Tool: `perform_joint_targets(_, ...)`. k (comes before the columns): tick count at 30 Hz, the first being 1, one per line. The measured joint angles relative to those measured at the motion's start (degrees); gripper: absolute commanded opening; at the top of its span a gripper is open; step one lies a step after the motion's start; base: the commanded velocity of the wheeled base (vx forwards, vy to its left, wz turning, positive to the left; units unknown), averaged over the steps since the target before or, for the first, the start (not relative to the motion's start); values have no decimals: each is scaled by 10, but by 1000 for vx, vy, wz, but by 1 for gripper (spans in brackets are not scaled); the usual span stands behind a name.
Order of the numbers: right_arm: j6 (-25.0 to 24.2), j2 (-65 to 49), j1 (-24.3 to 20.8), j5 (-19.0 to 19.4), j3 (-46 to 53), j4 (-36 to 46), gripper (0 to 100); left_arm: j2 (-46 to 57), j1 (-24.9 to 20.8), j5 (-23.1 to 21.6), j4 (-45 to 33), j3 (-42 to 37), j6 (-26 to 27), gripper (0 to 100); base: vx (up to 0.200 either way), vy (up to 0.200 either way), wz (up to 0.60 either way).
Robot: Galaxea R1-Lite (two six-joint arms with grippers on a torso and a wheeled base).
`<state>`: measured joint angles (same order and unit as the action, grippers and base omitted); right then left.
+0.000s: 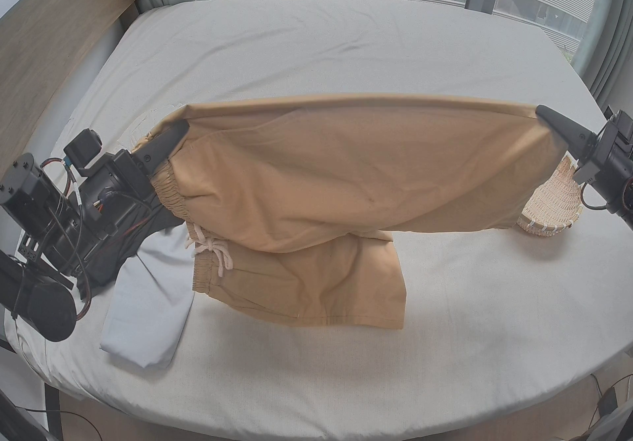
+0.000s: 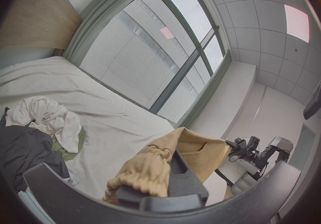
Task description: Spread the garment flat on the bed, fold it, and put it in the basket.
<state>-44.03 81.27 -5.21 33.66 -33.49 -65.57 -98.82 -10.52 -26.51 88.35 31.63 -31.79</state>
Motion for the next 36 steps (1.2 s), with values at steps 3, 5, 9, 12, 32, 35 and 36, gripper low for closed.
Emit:
perform_joint_targets(3, 0, 0, 0, 3, 1, 0, 0, -2, 5, 0, 0, 0, 0, 0, 0, 0, 0)
perform_joint_targets(5, 1, -2, 0, 4, 0, 1, 0, -2, 6, -1, 0, -1, 0, 0, 0, 0, 0)
perform_joint_targets(9, 1, -4, -4, 3, 2, 2, 0, -3, 2, 1, 0, -9, 2, 0, 0, 0, 0)
perform_joint_targets(12, 1, -4, -6, 2, 12, -1, 0, -3, -6, 1, 0, -21, 1, 0, 0, 0, 0)
perform_joint_targets(32, 0, -71, -57, 4, -81, 150, 0, -7, -21, -1, 1, -37, 2, 0, 0, 0, 0)
perform_joint_targets(35, 10, -83, -65, 2, -101, 186, 0, -10, -21, 0, 1, -40, 3, 0, 0, 0, 0)
perform_joint_targets(36, 15, -86, -67, 2, -103, 189, 0, -11, -21, 0, 0, -42, 3, 0, 0, 0, 0)
